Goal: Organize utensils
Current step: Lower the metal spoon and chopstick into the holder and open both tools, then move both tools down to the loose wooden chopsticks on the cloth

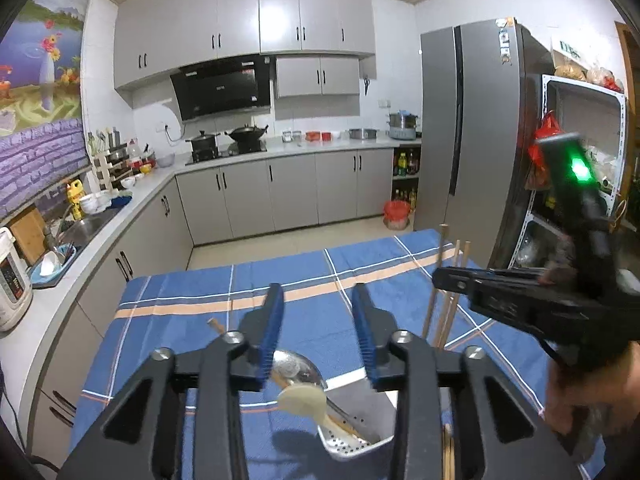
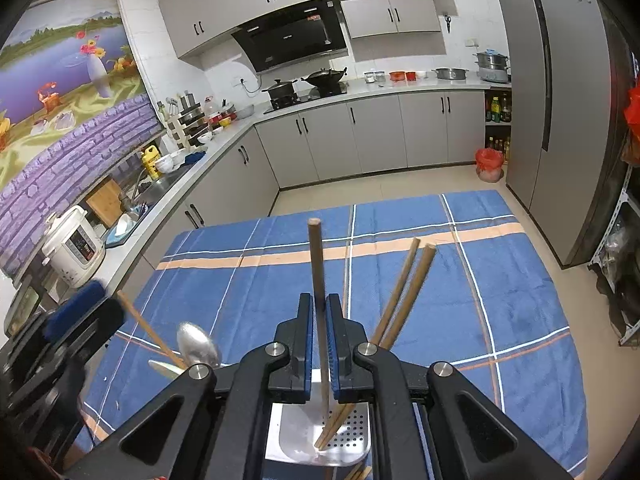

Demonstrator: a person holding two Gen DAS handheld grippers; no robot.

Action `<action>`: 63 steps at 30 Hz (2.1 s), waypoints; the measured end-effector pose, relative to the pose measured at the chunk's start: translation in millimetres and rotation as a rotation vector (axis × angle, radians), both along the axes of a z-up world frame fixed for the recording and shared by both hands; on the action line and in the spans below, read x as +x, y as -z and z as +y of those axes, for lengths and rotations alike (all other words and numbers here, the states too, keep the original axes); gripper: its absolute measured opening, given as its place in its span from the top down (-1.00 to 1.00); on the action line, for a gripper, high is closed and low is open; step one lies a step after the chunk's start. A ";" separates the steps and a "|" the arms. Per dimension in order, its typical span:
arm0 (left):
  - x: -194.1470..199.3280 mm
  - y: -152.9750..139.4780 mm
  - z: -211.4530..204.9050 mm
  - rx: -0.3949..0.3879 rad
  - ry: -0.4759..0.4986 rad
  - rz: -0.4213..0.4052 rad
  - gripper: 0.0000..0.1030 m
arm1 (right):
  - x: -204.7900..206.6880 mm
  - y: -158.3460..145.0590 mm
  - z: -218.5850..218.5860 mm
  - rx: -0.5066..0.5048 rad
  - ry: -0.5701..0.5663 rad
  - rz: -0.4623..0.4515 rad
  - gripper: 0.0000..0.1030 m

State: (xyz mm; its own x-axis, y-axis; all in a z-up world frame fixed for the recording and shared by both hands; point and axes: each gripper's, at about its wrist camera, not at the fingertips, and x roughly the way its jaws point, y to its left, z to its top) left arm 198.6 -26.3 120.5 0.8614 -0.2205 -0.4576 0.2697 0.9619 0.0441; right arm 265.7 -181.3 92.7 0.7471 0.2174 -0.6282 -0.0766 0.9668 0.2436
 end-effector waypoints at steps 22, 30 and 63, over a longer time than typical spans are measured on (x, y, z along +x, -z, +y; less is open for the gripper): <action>-87.4 88.4 12.1 -0.163 0.105 0.372 0.11 | -165.0 89.3 -55.5 0.088 0.108 0.175 0.13; -82.7 158.9 -34.0 -0.139 0.222 0.570 0.18 | -221.9 113.8 -71.1 0.099 0.162 0.217 0.13; -110.6 175.5 7.7 -0.191 0.077 0.616 0.98 | -187.5 152.5 -2.5 -0.228 0.076 0.354 0.26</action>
State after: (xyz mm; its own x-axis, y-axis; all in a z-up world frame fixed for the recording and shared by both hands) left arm 88.1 -18.6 -55.0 0.4320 -0.3974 -0.8096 0.2592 0.9145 -0.3106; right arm 78.2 -183.8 -59.8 0.4854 -0.0038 -0.8743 0.0470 0.9987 0.0217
